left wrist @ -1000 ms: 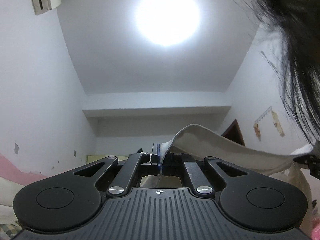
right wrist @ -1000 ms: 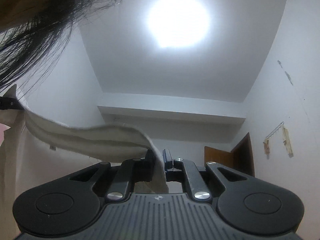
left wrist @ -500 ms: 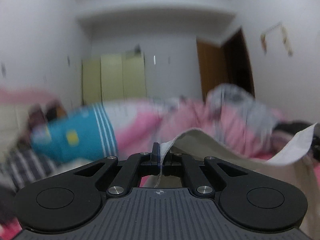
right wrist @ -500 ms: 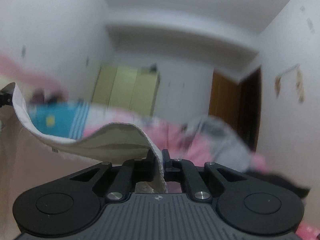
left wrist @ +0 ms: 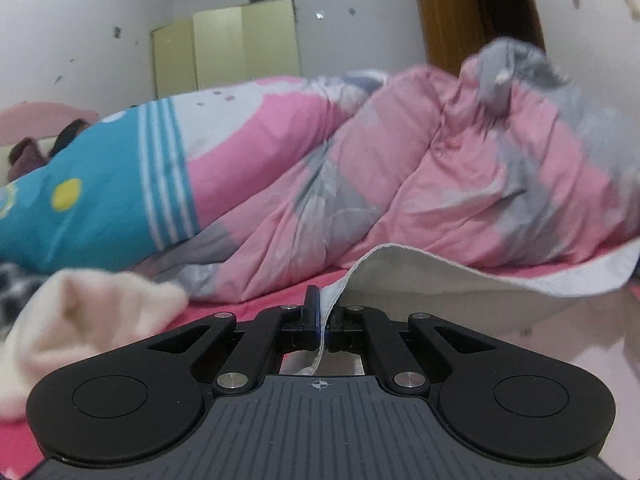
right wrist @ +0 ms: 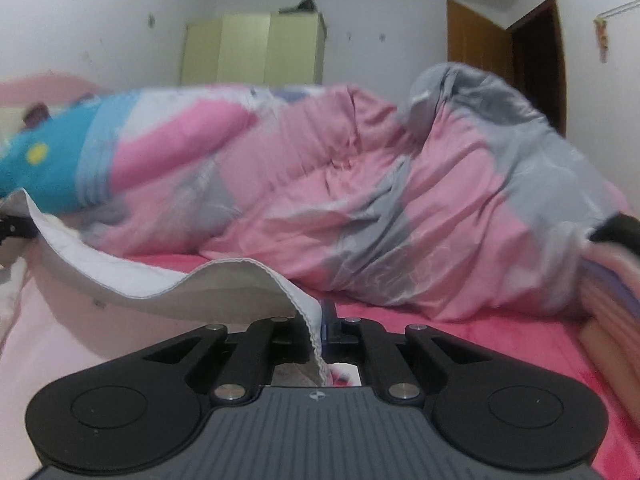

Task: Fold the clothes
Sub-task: 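Lower the shirt onto the bedspread and open both grippers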

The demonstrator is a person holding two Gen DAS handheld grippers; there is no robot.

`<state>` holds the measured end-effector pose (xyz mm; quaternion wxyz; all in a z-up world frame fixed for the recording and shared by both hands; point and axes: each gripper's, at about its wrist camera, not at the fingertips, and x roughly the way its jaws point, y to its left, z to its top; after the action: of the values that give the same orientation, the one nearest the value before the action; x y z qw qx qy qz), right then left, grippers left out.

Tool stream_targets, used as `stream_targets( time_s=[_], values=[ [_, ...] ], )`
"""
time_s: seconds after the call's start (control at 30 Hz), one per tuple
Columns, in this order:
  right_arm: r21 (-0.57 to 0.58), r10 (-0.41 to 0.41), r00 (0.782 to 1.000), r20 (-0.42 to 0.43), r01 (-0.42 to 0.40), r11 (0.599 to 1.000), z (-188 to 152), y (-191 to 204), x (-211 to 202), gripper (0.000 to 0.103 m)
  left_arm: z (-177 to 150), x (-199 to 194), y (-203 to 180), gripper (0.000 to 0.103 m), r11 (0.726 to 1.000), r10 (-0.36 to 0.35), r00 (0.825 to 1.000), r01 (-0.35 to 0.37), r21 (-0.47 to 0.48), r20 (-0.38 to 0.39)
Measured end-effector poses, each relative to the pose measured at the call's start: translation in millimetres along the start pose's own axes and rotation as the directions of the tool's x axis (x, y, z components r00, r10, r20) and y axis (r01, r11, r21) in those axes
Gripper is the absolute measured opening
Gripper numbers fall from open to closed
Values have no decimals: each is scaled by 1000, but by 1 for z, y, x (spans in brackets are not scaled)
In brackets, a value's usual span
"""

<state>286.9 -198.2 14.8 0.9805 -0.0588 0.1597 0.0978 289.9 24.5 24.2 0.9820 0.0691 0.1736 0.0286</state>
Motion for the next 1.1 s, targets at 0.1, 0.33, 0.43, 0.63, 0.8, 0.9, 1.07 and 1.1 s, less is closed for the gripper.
stream_targets(
  time_s=[0.1, 0.33, 0.43, 0.63, 0.8, 0.9, 1.07, 1.1],
  values=[
    [-14, -20, 998, -58, 19, 1000, 10, -7, 59, 3, 6, 54, -14, 1, 998, 29, 999, -28, 64, -18],
    [-2, -67, 989, -129, 67, 998, 26, -10, 153, 3, 16, 149, -28, 1, 996, 52, 995, -45, 76, -90],
    [-10, -86, 981, -171, 85, 996, 18, -7, 186, 3, 6, 182, -35, 1, 995, 61, 988, -48, 90, -141],
    [-16, -79, 959, -273, 77, 997, -8, -7, 222, 6, -18, 214, -31, 13, 1000, 29, 964, -25, 19, -265],
    [-98, -78, 951, -299, 51, 994, -2, -12, 208, 60, -8, 203, -4, 61, 991, -81, 943, 40, -130, -324],
    [-72, -45, 956, -290, 25, 997, 6, -26, 181, 73, 2, 183, 14, 65, 971, -142, 935, 67, -231, -326],
    [141, 75, 955, -285, -36, 989, 18, -67, 103, 77, 22, 125, 39, 67, 949, -206, 927, 111, -296, -313],
    [199, 113, 953, -280, -58, 978, 18, -75, 80, 78, 26, 109, 44, 67, 943, -223, 926, 127, -307, -304]
  ],
)
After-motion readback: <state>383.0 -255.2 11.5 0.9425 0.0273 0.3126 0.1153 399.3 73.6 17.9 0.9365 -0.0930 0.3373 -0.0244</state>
